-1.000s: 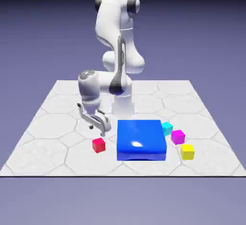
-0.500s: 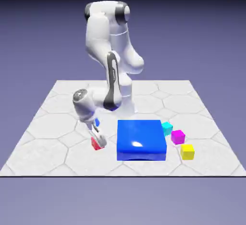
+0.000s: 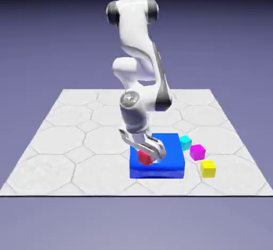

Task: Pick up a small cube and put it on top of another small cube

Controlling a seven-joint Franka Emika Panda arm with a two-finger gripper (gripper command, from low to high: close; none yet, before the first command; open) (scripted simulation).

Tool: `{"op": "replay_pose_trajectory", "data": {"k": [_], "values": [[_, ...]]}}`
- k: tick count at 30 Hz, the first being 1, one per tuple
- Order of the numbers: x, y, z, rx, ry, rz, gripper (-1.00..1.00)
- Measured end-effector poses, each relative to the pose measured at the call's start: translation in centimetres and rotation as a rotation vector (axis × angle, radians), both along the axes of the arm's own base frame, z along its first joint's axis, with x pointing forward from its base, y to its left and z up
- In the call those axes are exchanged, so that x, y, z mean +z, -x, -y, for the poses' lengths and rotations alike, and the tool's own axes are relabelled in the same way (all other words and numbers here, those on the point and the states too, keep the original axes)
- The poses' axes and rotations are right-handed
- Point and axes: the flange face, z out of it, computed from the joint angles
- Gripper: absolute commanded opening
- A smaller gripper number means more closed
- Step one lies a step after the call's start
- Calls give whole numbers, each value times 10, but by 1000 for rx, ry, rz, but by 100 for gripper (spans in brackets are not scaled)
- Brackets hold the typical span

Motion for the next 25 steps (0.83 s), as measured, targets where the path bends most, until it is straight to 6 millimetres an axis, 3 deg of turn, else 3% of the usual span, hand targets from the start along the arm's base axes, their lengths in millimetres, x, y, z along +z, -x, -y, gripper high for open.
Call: {"op": "replay_pose_trajectory", "data": {"k": [5, 11, 14, 18, 19, 21, 25], "values": [[0, 11, -100, 90, 20, -8, -100], [14, 48, -217, 186, 14, 8, -100], [20, 42, -212, 137, 24, 35, -100], [-47, 52, -219, 137, 24, 35, -100], [-49, 52, -219, 137, 24, 35, 100], [-49, 53, -219, 137, 25, 35, 100], [19, 42, -212, 137, 25, 35, 100]]}}
